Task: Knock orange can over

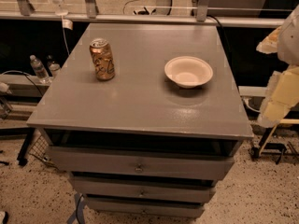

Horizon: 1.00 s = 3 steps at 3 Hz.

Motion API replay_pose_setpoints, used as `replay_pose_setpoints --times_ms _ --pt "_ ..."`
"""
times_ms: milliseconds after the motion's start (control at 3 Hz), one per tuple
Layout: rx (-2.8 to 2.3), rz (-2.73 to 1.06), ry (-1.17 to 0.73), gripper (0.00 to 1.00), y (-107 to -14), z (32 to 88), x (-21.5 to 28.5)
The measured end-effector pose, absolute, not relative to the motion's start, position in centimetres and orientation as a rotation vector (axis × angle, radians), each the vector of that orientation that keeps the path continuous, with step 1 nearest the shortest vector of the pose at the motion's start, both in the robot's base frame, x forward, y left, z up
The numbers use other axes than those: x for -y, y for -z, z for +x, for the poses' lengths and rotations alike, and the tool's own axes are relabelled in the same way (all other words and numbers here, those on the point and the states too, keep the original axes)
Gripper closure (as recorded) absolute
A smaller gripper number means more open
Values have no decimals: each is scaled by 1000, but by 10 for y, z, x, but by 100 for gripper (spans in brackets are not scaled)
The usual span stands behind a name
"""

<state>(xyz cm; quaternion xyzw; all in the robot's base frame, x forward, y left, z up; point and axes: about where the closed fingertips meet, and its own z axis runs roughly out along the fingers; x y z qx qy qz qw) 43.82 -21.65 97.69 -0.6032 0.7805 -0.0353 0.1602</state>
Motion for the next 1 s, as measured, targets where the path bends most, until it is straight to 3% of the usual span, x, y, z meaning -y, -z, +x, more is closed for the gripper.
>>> replay_pose_setpoints --times_ms 667,1000 --pt "-2176 -1720 65 0 -980 450 202" --pt "-2084 -1706 -29 0 -980 477 173"
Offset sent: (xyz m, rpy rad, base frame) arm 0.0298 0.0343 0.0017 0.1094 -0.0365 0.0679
